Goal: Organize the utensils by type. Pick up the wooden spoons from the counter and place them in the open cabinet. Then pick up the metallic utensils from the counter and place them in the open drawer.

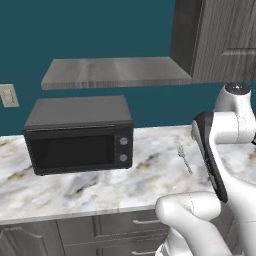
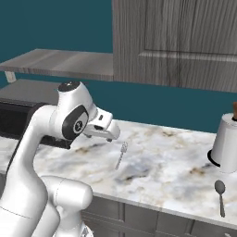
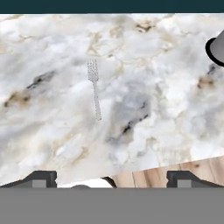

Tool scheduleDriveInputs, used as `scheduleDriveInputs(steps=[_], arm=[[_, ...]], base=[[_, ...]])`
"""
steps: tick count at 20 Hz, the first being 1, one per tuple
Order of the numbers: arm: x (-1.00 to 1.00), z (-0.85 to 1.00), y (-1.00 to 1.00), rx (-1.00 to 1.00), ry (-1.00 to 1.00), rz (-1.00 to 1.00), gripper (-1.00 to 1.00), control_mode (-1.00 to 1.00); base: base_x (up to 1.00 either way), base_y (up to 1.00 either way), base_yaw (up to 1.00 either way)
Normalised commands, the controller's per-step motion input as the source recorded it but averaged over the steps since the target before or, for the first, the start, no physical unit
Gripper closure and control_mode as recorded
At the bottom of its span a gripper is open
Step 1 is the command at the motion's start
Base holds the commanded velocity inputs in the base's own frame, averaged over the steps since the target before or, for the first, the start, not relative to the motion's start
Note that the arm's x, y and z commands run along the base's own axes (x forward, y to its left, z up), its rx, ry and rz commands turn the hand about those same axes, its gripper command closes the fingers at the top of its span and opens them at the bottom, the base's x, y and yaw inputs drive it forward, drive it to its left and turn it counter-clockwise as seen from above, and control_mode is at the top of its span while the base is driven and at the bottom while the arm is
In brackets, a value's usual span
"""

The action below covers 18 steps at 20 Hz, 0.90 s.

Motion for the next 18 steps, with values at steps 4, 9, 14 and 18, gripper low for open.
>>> scheduleDriveInputs(steps=[4,9,14,18], arm=[[0.55,-0.65,-0.06,0.0,0.0,0.13,-1.0,-1.0],[0.75,-0.59,-0.09,0.0,0.0,0.24,-1.0,-1.0],[0.95,-0.48,-0.19,0.09,0.09,0.19,-1.0,-1.0],[0.78,-0.59,-0.08,0.0,0.27,0.06,-1.0,-1.0]], base=[[0.0,0.0,0.0],[0.0,0.0,0.0],[0.0,0.0,0.0],[0.0,0.0,0.0]])
